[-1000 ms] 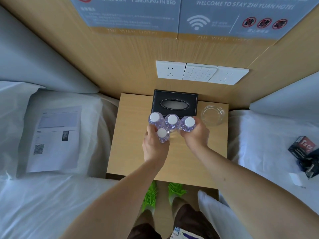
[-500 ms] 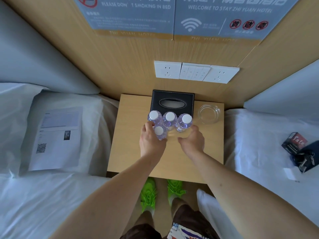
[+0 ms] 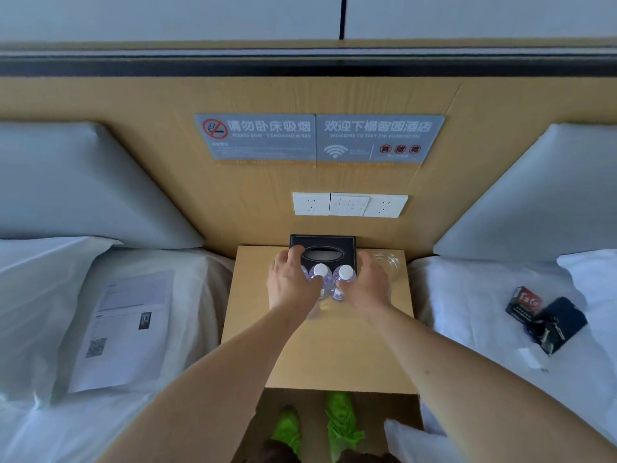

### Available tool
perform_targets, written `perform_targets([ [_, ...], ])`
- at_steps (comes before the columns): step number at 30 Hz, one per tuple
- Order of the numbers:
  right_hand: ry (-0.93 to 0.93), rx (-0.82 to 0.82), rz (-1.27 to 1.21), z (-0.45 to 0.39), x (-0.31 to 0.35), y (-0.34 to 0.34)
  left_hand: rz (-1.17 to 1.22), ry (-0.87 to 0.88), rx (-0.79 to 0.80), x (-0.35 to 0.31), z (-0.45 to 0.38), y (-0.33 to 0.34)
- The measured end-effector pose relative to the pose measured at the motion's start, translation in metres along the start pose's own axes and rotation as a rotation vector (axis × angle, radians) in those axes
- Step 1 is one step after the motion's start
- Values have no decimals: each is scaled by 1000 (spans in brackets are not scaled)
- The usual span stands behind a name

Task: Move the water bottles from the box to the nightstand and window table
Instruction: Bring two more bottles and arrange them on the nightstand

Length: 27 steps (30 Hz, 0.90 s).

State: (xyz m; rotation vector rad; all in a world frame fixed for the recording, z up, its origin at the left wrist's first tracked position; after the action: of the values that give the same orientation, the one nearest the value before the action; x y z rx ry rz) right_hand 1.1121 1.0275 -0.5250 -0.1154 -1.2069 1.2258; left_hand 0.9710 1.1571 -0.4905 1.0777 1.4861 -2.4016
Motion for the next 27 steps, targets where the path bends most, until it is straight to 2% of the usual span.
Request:
perform_targets([
  [8, -96, -106, 120, 50, 65, -71, -136, 280, 22, -80, -7, -57],
  [14, -101, -345, 151, 107, 75, -137, -133, 556, 60, -156, 18, -74],
  [20, 68, -540, 200, 192, 26, -189, -144, 836, 167, -228, 94, -47],
  [27, 329, -792, 118, 333, -59, -242, -158, 1208, 324, -298, 240, -5],
])
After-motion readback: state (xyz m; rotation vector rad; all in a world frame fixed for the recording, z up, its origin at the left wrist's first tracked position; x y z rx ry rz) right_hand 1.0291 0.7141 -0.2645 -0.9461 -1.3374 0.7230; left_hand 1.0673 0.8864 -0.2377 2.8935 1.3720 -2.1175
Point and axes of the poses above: each hand's wrist, its own z-axis away from the middle knuckle, its own y-axis out of the palm, x = y × z, the point moved 9 cm from there along -z, towards the middle knuckle, and after that the axes turned 2 degrees about x, right-handed, at the moved point
